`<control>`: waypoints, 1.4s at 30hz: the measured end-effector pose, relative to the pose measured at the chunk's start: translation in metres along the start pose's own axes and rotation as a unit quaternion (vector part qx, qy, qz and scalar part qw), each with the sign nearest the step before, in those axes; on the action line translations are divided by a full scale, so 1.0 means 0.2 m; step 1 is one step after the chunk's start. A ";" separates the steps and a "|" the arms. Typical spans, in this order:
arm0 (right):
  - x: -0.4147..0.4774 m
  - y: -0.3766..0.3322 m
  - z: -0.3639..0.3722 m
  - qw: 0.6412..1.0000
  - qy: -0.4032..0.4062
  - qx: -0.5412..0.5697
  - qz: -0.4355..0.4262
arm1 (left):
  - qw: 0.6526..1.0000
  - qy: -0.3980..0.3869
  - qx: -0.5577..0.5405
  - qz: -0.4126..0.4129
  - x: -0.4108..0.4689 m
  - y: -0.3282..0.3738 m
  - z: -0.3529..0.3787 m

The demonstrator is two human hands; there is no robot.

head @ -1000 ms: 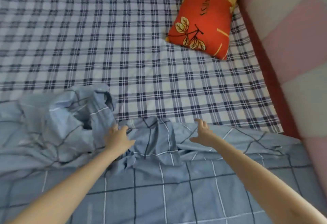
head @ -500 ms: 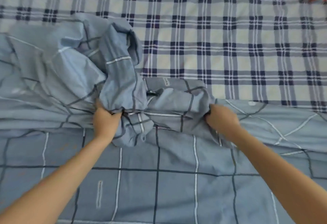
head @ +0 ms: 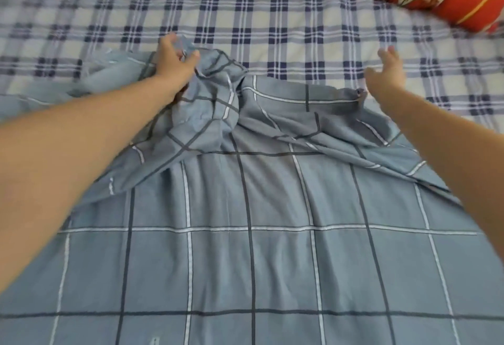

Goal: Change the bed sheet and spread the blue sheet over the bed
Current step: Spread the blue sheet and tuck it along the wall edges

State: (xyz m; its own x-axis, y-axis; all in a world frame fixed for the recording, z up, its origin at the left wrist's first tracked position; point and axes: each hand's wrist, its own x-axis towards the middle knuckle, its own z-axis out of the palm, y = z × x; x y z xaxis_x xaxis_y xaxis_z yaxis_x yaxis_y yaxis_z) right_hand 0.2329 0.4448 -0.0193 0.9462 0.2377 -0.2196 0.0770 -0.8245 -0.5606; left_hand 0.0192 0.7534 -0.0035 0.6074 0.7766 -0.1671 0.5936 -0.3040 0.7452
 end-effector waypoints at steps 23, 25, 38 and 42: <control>-0.47 0.04 0.30 0.975 -0.157 -0.145 0.066 | 0.853 -0.283 0.375 0.227 -0.87 -0.68 0.22; -0.49 0.15 0.24 0.959 -0.125 -0.249 0.059 | 0.858 -0.258 0.401 0.193 -0.95 -0.64 0.25; -1.30 1.22 -0.13 0.899 -0.180 -0.391 -0.079 | 0.816 -0.362 0.442 0.088 -1.73 -0.65 0.41; -1.52 1.45 -0.43 0.894 -0.134 -0.307 0.297 | 0.800 -0.389 0.456 0.036 -1.76 -0.58 0.43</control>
State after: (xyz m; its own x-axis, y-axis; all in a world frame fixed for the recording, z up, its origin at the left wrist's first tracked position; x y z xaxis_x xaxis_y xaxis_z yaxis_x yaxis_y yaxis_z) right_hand -0.0060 0.0897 -0.0455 0.7749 -0.2882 -0.5625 -0.1779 -0.9535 0.2434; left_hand -0.2176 0.4678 -0.0875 0.5919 0.2690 -0.7598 0.4648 -0.8840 0.0492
